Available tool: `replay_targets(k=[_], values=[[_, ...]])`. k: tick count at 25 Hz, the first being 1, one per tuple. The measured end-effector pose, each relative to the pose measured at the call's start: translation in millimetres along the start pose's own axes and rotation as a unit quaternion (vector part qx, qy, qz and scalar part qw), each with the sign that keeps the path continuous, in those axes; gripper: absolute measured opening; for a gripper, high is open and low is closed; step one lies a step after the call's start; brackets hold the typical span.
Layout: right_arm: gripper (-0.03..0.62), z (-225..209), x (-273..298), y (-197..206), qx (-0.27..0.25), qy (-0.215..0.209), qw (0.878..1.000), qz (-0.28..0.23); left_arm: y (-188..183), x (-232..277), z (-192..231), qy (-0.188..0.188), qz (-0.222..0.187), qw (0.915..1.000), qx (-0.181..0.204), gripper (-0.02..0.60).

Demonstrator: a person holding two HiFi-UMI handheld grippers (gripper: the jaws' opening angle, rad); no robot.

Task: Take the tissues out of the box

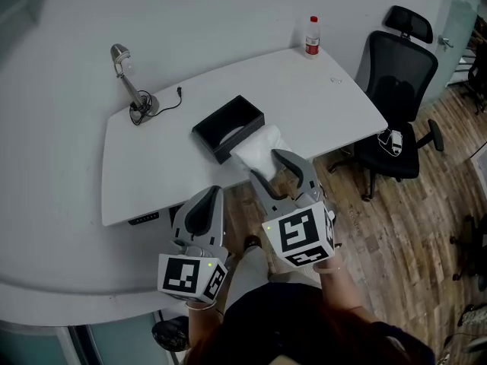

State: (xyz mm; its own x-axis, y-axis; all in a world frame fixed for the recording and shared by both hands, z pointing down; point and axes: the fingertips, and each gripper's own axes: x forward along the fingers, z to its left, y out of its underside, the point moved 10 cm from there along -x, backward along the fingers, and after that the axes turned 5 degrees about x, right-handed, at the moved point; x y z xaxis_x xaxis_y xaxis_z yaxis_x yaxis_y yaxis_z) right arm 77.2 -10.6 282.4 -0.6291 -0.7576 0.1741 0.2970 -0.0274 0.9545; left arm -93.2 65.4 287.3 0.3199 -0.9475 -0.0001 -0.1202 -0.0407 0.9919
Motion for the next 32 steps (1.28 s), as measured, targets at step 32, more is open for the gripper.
replay_targets(k=[32], values=[[0.216, 41, -111, 3, 0.047, -0.020, 0.995, -0.088, -4, -81, -52, -0.021, -0.025, 0.9994, 0.014, 0.026]])
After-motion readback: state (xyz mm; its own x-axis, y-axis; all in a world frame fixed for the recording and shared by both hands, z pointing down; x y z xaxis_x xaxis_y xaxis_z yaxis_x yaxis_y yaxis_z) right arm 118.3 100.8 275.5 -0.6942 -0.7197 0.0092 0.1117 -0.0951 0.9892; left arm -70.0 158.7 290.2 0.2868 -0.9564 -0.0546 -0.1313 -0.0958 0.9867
